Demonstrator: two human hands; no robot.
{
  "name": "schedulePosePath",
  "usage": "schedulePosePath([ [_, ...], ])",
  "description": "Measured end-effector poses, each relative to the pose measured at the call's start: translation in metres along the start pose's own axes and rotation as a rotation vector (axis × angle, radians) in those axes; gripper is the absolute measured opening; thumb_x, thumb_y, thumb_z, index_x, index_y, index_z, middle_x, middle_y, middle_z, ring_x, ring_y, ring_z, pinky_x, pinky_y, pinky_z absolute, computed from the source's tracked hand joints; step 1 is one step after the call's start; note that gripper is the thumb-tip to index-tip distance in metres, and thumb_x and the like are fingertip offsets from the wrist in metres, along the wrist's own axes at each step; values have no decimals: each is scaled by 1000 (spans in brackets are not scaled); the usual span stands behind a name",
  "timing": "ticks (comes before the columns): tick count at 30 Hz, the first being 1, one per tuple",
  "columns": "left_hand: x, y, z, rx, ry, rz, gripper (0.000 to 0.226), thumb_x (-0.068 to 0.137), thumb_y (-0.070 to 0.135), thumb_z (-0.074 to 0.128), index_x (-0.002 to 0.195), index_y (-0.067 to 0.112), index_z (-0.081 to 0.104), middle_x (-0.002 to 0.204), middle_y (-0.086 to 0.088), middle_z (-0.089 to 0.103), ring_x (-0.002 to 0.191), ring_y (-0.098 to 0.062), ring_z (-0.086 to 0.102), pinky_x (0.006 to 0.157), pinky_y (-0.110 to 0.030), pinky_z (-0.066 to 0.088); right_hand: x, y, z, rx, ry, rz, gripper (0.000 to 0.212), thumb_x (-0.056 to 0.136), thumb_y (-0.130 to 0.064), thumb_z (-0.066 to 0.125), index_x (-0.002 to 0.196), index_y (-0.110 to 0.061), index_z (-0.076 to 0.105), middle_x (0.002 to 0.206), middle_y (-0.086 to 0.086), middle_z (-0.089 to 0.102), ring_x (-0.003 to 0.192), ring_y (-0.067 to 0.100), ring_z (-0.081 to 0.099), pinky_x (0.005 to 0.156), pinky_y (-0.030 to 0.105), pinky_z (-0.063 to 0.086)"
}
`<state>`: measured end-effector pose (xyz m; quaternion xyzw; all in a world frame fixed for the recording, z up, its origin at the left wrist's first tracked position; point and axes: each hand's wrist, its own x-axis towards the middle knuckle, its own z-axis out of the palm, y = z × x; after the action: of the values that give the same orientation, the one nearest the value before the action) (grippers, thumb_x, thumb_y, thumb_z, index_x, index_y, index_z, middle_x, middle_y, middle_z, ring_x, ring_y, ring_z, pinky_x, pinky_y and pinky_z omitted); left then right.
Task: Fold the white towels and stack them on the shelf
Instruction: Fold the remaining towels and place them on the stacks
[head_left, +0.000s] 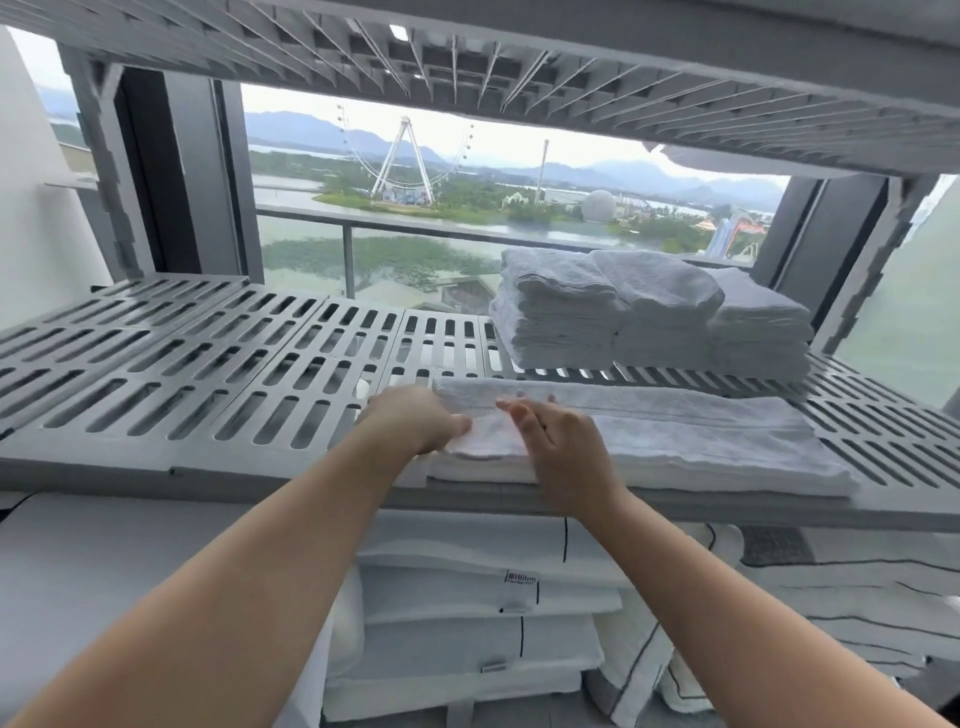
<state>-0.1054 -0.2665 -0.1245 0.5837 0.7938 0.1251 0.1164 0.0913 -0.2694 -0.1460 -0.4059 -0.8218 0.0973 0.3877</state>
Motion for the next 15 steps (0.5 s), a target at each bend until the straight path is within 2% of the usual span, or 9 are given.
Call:
schedulePosePath([
  [1,0,1,-1,-30,-32,-8,53,81,67,62,87,15,58,83,0,60,97,-27,63,89,-38,54,6,4,-9,-24,54,77,41,103,-39,37,122,-24,70,85,-14,72,84,0,65,75,14,44],
  [2,0,2,-2,-64,-51,-8,51,81,64,65,89,15,55,79,2,57,95,-26,62,88,-36,54,13,12,-17,23,92,152,40,102,-39,38,121,-25,70,84,-17,70,81,-4,61,72,13,43],
  [4,-1,2,-2,-116,-47,18,42,83,54,69,99,17,58,79,6,53,88,-22,57,78,-30,49,28,27,-33,420,151,317,37,105,-36,38,124,-24,67,114,-11,71,105,0,62,94,21,46],
  [5,-1,4,-2,-121,-20,39,38,84,49,69,102,17,61,79,7,52,84,-19,54,72,-28,44,35,35,-40,667,187,386,39,106,-36,36,127,-20,65,128,-5,66,120,6,58,107,28,41],
  [6,-1,5,-2,-111,17,59,33,84,45,68,99,16,63,78,7,52,81,-18,53,67,-27,40,42,43,-47,863,223,442,42,107,-38,34,130,-17,61,138,0,60,129,11,52,115,33,35],
  [8,-5,7,0,-91,70,91,25,85,39,65,82,15,61,77,2,57,79,-20,56,58,-27,37,51,59,-55,1058,271,532,51,106,-46,29,138,-14,54,149,6,50,140,18,43,119,37,28],
  [12,-14,11,3,-258,123,81,34,85,37,61,62,13,53,70,-6,60,72,-26,59,53,-29,34,49,83,-42,1016,226,621,65,105,-52,23,151,-7,36,158,9,36,147,20,31,119,35,21],
  [13,-16,13,2,-334,117,79,32,87,37,59,67,12,57,75,-7,63,77,-27,61,58,-30,39,48,86,-38,989,194,626,66,106,-51,23,152,-5,33,159,9,35,147,19,30,121,34,20],
  [15,-17,18,-2,-596,52,46,33,94,37,57,99,7,67,102,-12,68,98,-30,64,84,-37,52,49,87,-33,887,115,623,61,107,-44,25,150,-2,35,158,9,37,146,17,32,122,33,20],
])
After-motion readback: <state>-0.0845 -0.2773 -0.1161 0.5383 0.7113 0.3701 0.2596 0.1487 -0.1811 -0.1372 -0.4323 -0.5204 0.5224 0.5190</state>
